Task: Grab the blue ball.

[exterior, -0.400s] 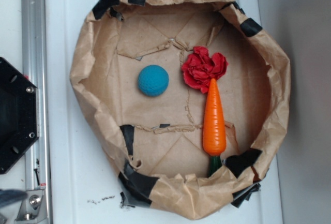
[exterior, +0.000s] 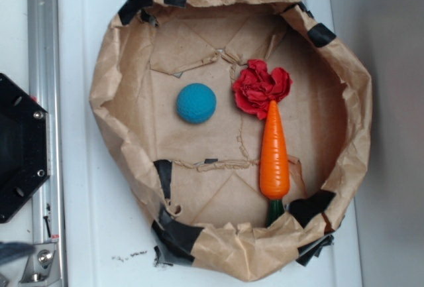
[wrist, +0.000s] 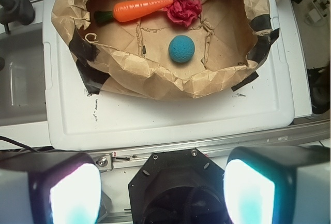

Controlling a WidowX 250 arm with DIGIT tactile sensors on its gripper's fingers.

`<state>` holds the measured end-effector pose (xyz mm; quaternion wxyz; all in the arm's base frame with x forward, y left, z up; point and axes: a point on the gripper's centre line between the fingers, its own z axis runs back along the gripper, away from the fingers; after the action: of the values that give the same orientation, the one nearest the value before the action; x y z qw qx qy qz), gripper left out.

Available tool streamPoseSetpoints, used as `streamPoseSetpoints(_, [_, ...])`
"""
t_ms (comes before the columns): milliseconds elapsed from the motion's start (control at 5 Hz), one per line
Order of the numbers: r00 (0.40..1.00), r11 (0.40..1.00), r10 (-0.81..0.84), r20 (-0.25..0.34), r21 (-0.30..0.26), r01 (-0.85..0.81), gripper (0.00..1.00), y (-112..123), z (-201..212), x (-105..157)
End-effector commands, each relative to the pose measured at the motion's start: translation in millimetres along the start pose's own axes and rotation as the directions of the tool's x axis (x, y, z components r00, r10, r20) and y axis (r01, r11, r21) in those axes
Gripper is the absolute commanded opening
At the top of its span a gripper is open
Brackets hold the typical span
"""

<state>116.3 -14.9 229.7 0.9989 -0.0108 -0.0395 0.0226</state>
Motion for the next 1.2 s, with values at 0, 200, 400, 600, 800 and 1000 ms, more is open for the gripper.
streamPoseSetpoints(0, [0.982,0.987,0.136,0.132,0.066,-0.146,1.0,28,-62,97])
streamPoseSetpoints(200, [0.983,0.991,0.082,0.166,0.095,-0.099,1.0,40,-107,136])
streamPoseSetpoints(400, [0.995,0.994,-0.031,0.098,0.105,0.02,1.0,46,-160,142])
streamPoseSetpoints(600, [0.985,0.985,-0.169,0.037,0.028,0.168,1.0,29,-211,135])
streamPoseSetpoints(800, [0.922,0.923,-0.385,-0.029,-0.012,0.385,0.62,-4,-238,121])
streamPoseSetpoints(1000, [0.915,0.915,-0.401,-0.038,0.035,0.403,0.0,-5,-231,122])
